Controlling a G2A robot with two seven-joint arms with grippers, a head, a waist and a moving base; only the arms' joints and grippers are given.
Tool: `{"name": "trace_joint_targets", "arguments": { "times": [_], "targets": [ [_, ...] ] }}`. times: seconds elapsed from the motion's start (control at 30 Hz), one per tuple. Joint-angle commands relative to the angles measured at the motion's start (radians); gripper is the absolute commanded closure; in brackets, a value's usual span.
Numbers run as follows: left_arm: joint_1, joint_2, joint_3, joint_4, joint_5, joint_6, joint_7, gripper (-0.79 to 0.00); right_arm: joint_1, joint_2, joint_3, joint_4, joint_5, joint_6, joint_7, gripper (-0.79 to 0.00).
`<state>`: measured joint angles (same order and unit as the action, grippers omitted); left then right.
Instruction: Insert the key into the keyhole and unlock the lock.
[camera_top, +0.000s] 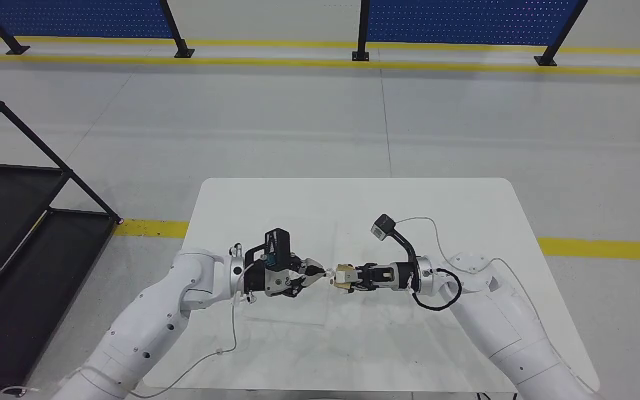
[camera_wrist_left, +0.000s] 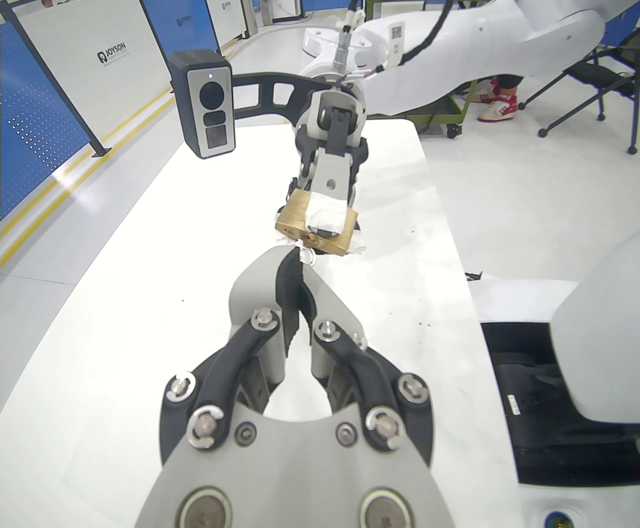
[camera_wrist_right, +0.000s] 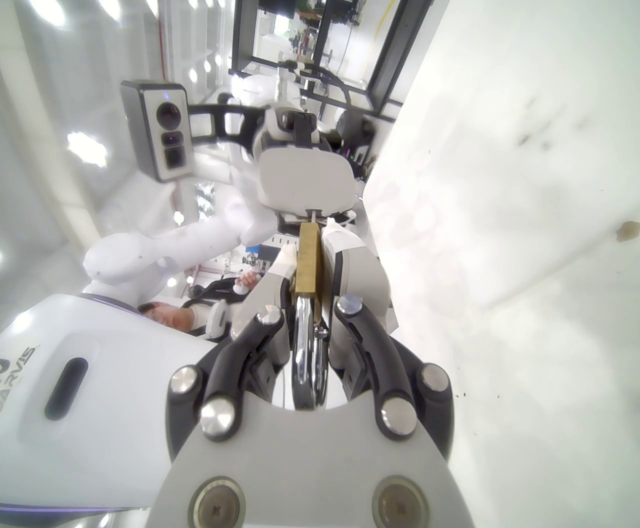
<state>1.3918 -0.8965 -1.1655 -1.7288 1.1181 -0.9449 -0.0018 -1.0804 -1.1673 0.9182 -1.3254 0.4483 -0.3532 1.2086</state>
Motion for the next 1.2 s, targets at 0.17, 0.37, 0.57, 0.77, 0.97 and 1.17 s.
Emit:
{"name": "trace_joint_targets", "arguments": {
  "times": [0.17, 0.37, 0.57, 0.77, 0.97, 1.17],
  "targets": [
    [0.005, 0.0, -0.012, 0.011, -0.004, -0.005, 0.011, 0.0, 0.0, 0.0, 0.0, 0.0, 0.0, 0.0, 0.0, 0.0],
    [0.037, 0.011, -0.074, 0.037, -0.021, -0.026, 0.031, -0.203, 0.0, 0.0, 0.0, 0.0, 0.0, 0.0, 0.0, 0.0],
    [0.093, 0.026, -0.162, 0.04, -0.031, -0.053, 0.051, -0.785, 0.0, 0.0, 0.0, 0.0, 0.0, 0.0, 0.0, 0.0],
    [0.15, 0.041, -0.246, 0.043, -0.05, -0.067, 0.092, -0.785, 0.0, 0.0, 0.0, 0.0, 0.0, 0.0, 0.0, 0.0],
    [0.193, 0.057, -0.279, 0.057, -0.079, -0.067, 0.122, -0.785, 0.0, 0.0, 0.0, 0.0, 0.0, 0.0, 0.0, 0.0],
    [0.193, 0.057, -0.279, 0.057, -0.079, -0.067, 0.122, -0.785, 0.0, 0.0, 0.0, 0.0, 0.0, 0.0, 0.0, 0.0]
  ]
}}
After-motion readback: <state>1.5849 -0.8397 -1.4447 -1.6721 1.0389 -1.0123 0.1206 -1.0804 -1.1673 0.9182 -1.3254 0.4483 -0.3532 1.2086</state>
